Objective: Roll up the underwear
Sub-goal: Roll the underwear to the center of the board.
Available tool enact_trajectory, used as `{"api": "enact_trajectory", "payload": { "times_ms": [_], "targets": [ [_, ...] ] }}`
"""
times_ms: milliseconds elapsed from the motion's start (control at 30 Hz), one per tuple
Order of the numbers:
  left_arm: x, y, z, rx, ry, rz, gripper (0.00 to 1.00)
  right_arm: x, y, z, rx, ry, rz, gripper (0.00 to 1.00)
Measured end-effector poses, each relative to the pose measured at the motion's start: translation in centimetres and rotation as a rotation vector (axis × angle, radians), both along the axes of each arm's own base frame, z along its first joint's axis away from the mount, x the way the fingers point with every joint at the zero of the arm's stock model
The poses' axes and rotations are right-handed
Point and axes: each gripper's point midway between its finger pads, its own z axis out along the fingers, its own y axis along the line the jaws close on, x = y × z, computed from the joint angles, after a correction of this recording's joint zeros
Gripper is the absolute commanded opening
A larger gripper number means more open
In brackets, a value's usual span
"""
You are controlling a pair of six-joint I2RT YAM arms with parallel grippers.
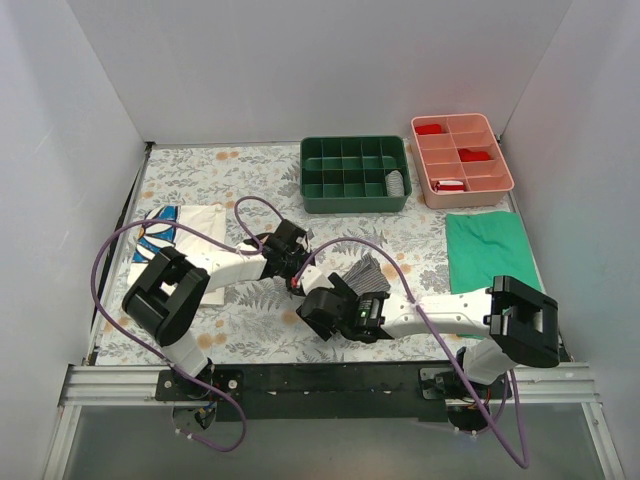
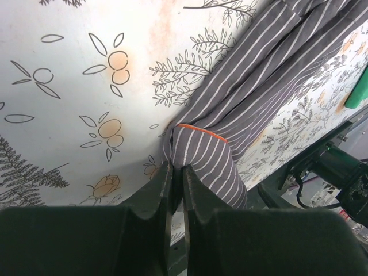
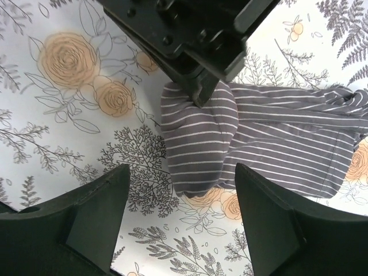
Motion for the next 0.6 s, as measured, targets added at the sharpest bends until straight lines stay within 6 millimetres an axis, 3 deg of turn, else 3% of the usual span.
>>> {"api": "enact_trajectory", "payload": {
  "times_ms": [233,600],
  "targets": [
    [-0.2,0.1,-0.2,0.025,0.025,-0.004,0.00,0.1,-0.3,-1.2,-0.059,-0.014,0.010,0.70],
    [-0.3,0.1,-0.2,0.028,0.029,-0.006,0.00,0.1,-0.9,-3.5,-0.146,-0.014,0.027,0.63]
  ]
}}
